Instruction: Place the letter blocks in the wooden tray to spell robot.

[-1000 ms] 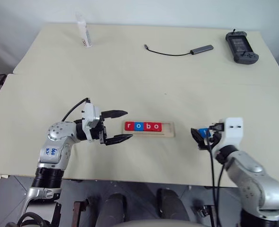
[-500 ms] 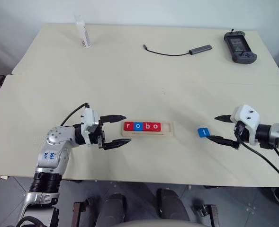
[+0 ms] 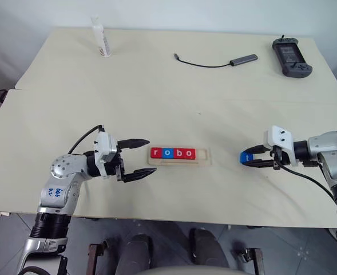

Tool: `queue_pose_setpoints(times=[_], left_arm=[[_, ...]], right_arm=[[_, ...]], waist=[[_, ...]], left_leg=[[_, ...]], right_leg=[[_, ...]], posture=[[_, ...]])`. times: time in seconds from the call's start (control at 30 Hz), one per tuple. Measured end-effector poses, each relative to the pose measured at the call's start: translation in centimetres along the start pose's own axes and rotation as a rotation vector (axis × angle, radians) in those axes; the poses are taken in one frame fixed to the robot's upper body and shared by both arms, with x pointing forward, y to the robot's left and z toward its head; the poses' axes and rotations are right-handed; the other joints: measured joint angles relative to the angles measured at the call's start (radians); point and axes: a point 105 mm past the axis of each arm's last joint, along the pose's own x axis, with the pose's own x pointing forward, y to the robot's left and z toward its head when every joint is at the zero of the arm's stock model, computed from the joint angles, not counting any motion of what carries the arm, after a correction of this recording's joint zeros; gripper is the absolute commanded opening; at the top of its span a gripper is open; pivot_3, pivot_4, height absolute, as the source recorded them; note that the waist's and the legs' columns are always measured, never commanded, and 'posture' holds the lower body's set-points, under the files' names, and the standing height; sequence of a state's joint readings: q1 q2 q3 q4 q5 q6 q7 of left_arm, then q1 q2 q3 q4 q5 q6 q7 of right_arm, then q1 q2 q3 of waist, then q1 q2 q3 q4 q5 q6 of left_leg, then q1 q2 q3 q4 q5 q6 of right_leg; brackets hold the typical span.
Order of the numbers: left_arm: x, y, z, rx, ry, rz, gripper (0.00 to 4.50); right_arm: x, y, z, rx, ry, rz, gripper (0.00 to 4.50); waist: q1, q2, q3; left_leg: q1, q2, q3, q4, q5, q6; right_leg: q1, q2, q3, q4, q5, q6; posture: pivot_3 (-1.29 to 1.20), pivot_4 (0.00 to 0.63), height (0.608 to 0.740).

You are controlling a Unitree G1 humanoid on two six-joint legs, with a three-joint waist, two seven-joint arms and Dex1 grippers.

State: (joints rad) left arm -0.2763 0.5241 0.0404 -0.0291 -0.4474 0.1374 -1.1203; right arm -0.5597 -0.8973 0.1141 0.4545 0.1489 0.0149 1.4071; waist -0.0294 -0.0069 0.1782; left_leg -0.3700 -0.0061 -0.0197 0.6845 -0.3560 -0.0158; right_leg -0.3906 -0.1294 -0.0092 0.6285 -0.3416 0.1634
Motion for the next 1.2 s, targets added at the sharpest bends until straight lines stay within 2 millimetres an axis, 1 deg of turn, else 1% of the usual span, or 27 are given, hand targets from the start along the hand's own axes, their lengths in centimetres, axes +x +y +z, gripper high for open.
queue_pose_setpoints(times=[0.07,0.17,0.23,0.33,0.37,0.5,0.6,0.67,0.77,0.87,0.9,1.0,1.1,1.2], left_arm=[[-0.2,-0.1,-0.2,0.000,0.001,0.016,4.50],[-0.4,0.2,-0.1,0.016,-0.006,0.043,4.50],[-0.9,0.5,-0.1,0.016,-0.007,0.077,4.50],[-1.4,0.6,-0.5,-0.003,-0.002,0.115,4.50],[-1.4,0.5,-0.6,-0.005,-0.003,0.118,4.50],[-1.6,0.5,-0.7,-0.011,-0.001,0.134,4.50],[-1.6,0.6,-0.7,-0.009,-0.002,0.139,4.50],[-1.6,0.6,-0.6,-0.005,-0.003,0.139,4.50],[-1.5,0.5,-0.5,-0.001,-0.004,0.137,4.50],[-1.5,0.5,-0.4,0.000,-0.007,0.136,4.50],[-1.4,0.5,-0.4,0.000,-0.008,0.136,4.50],[-1.3,0.5,-0.4,0.002,-0.012,0.129,4.50],[-1.1,0.5,-0.2,0.007,-0.018,0.122,4.50],[-0.9,0.5,-0.1,0.008,-0.020,0.111,4.50]], right_arm=[[0.6,0.3,1.6,-0.014,-0.038,0.020,1.46],[1.8,0.8,5.0,-0.048,-0.124,0.050,1.46],[2.4,0.8,6.5,-0.048,-0.154,0.049,1.46],[4.6,1.0,9.1,-0.036,-0.194,0.069,1.46],[5.2,1.2,9.4,-0.036,-0.191,0.081,1.46],[6.3,1.6,8.6,-0.039,-0.149,0.098,1.46],[7.2,1.8,8.1,-0.035,-0.136,0.106,1.46],[7.5,1.9,7.9,-0.037,-0.132,0.107,2.22],[7.6,1.9,7.8,-0.043,-0.125,0.107,3.16],[7.6,2.0,7.5,-0.036,-0.121,0.108,4.23],[7.6,2.1,7.4,-0.032,-0.120,0.109,4.46],[7.0,2.1,7.3,-0.016,-0.138,0.094,4.46],[5.4,1.5,7.3,-0.013,-0.147,0.038,4.46],[4.1,1.4,6.5,0.006,-0.139,-0.004,3.83]], waist=[[-0.003,0.000,0.000],[0.001,0.000,0.000],[0.003,0.000,0.000],[0.000,0.000,0.000],[0.001,0.000,0.000],[0.013,0.000,0.000],[0.010,0.000,0.000],[0.005,0.000,0.000],[0.001,0.000,0.000],[-0.001,0.000,0.000],[-0.001,0.000,0.000],[0.001,0.000,0.000],[0.003,0.000,0.000],[0.005,0.000,0.000]], left_leg=[[0.000,0.000,0.000,0.000,0.000,0.000],[0.000,0.001,-0.001,0.000,0.000,-0.001],[0.000,0.000,-0.002,0.000,0.000,-0.001],[0.000,0.000,-0.002,0.000,0.000,-0.001],[-0.001,0.000,-0.003,0.000,0.000,-0.001],[-0.003,-0.002,-0.005,0.000,0.000,-0.001],[-0.003,-0.002,-0.005,-0.001,0.000,-0.001],[-0.003,-0.001,-0.006,-0.001,0.000,-0.001],[-0.003,-0.001,-0.005,-0.001,0.000,-0.001],[-0.003,-0.001,-0.005,0.000,0.000,-0.001],[-0.003,-0.001,-0.005,0.000,0.000,-0.001],[-0.003,-0.001,-0.005,0.000,0.000,-0.001],[-0.003,-0.001,-0.005,-0.001,0.000,-0.001],[-0.003,-0.001,-0.006,-0.001,0.000,-0.001]], right_leg=[[-0.001,0.000,0.000,0.000,0.000,0.000],[-0.001,0.000,-0.001,0.001,0.000,-0.001],[-0.001,-0.001,-0.001,0.001,0.000,-0.001],[-0.001,-0.001,-0.002,0.000,0.001,-0.001],[-0.001,-0.001,-0.003,0.000,0.001,-0.002],[0.000,-0.003,-0.006,0.001,0.001,-0.001],[0.000,-0.003,-0.007,0.000,0.002,-0.001],[0.000,-0.002,-0.009,0.000,0.002,-0.001],[0.000,-0.002,-0.009,0.001,0.002,-0.001],[0.000,-0.002,-0.009,0.001,0.002,-0.001],[0.000,-0.002,-0.009,0.001,0.002,-0.001],[0.000,-0.002,-0.009,0.001,0.002,-0.001],[0.000,-0.002,-0.010,0.000,0.002,-0.001],[0.001,-0.002,-0.011,0.000,0.002,-0.001]], posture=[[0.00,0.150,0.740],[0.00,0.150,0.740],[0.00,0.150,0.740],[0.00,0.150,0.740],[0.00,0.150,0.740],[0.00,0.150,0.740],[0.00,0.150,0.740],[0.00,0.150,0.740],[0.00,0.150,0.740],[0.00,0.150,0.740],[0.00,0.150,0.740],[0.00,0.150,0.740],[0.00,0.150,0.740],[0.00,0.150,0.740]])
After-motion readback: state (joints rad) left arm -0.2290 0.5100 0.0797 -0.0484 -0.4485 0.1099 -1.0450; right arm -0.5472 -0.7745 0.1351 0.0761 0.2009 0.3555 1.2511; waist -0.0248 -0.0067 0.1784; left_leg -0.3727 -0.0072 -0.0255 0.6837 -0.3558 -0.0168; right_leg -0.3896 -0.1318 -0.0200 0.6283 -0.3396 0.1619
